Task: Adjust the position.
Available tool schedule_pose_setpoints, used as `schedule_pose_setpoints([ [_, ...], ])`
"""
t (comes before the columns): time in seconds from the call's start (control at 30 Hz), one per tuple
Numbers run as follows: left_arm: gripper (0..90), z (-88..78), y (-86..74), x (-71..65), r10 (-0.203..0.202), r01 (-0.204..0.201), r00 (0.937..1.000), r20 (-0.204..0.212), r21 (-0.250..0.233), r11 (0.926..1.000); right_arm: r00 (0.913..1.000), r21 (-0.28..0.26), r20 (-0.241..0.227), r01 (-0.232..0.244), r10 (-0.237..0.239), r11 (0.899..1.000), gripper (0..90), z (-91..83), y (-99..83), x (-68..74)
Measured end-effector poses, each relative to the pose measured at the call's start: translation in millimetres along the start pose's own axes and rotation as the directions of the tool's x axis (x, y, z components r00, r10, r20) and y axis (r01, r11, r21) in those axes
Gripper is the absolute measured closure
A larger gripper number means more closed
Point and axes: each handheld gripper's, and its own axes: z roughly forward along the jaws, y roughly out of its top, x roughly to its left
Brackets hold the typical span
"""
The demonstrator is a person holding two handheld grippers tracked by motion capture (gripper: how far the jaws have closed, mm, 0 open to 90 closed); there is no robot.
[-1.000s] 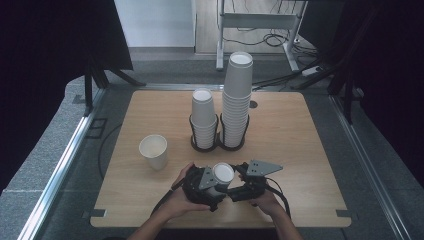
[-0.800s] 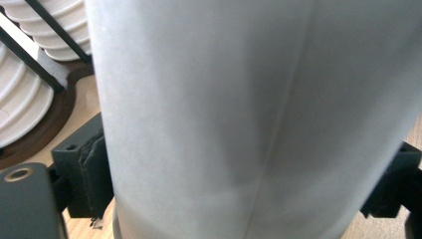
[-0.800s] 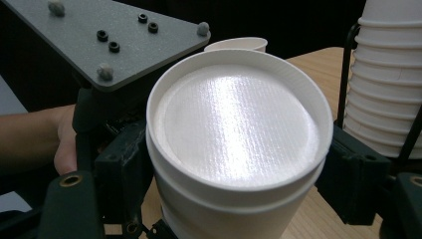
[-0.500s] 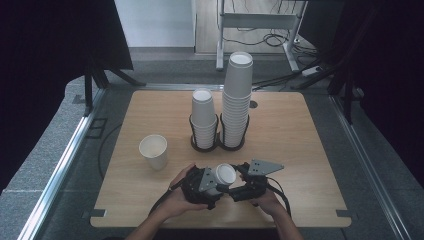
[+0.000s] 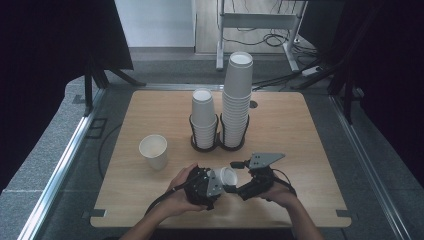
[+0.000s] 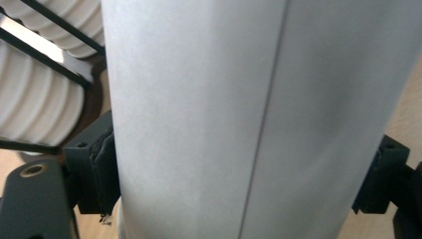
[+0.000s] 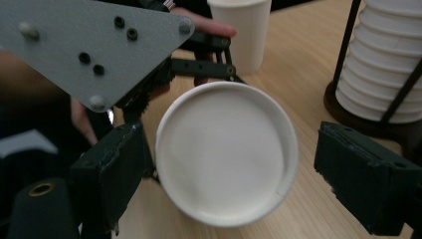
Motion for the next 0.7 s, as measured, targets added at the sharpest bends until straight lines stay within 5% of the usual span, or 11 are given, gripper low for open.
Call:
schedule_pose_setpoints([
  [0.13,14.0,-1.9,5.7,-0.3,0.029,-0.029,0.9994,-0.022,0.007,0.9996,0.9995,0.162,-0.020,0.027,-0.024,0.986,13.2,-12.8,21.5,-3.4],
  [0.33,13.9,-5.0,9.9,0.2,0.081,-0.078,0.9951,-0.058,0.044,0.9960,0.9980,0.399,-0.032,0.062,-0.054,0.915,13.1,-6.1,39.5,-1.6],
  [0.47,13.9,-6.7,11.7,0.6,0.106,-0.101,0.9909,-0.084,0.060,0.9931,0.9981,0.466,-0.021,0.062,-0.058,0.883,13.0,0.0,47.6,-2.1],
  [0.7,13.7,-8.6,11.3,1.5,0.126,-0.119,0.9848,-0.119,0.065,0.9908,0.9987,0.500,-0.020,0.050,-0.046,0.865,13.0,5.3,55.9,-4.9],
])
